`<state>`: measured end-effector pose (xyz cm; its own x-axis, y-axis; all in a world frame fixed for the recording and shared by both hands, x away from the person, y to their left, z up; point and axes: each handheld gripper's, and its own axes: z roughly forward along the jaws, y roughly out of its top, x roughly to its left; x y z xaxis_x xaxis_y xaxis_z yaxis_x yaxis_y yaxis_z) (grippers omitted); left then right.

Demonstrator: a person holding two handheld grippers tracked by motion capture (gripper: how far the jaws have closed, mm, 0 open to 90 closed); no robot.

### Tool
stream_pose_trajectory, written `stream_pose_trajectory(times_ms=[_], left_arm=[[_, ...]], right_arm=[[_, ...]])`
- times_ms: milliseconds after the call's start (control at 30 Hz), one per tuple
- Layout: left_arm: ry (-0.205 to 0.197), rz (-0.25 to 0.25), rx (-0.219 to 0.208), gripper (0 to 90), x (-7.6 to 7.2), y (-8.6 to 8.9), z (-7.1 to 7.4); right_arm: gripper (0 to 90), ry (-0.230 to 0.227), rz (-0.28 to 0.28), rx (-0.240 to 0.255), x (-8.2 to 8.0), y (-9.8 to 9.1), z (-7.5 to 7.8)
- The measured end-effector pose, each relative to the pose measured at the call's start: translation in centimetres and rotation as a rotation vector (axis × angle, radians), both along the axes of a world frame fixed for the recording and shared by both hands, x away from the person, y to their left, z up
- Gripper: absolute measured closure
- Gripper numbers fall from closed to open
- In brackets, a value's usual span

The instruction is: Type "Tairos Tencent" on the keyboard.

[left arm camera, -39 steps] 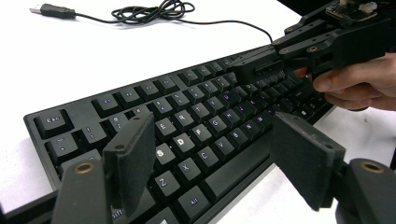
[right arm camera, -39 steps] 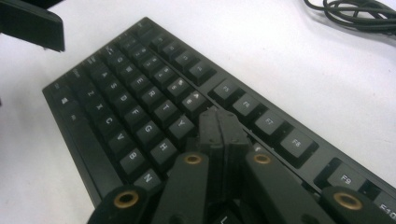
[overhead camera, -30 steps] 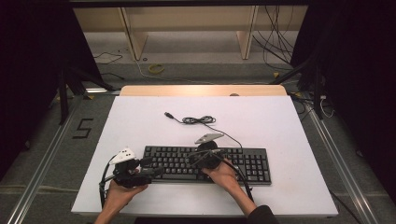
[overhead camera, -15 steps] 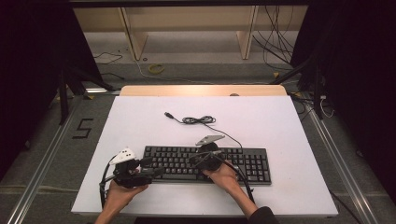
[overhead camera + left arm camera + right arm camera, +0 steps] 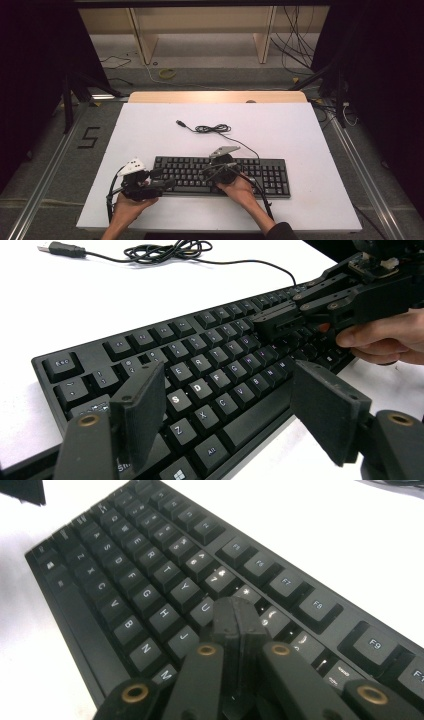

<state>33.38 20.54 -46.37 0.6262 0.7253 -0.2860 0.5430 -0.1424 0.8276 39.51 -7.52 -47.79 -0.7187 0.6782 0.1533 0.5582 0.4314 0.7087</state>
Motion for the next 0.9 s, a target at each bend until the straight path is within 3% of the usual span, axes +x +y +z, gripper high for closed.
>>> stream_pose_trajectory(times_ms=[467,900], left_arm=[[0.000,0.004,0.001,29.9,0.1,0.0,0.0],[0.002,0.002,0.004,29.9,0.4,-0.1,0.1]], right_arm=[[79.4,-0.016,-0.002,0.091,-1.0,-1.1,1.0],[67.3,-0.017,0.015,0.132,-1.8,-2.1,1.4]])
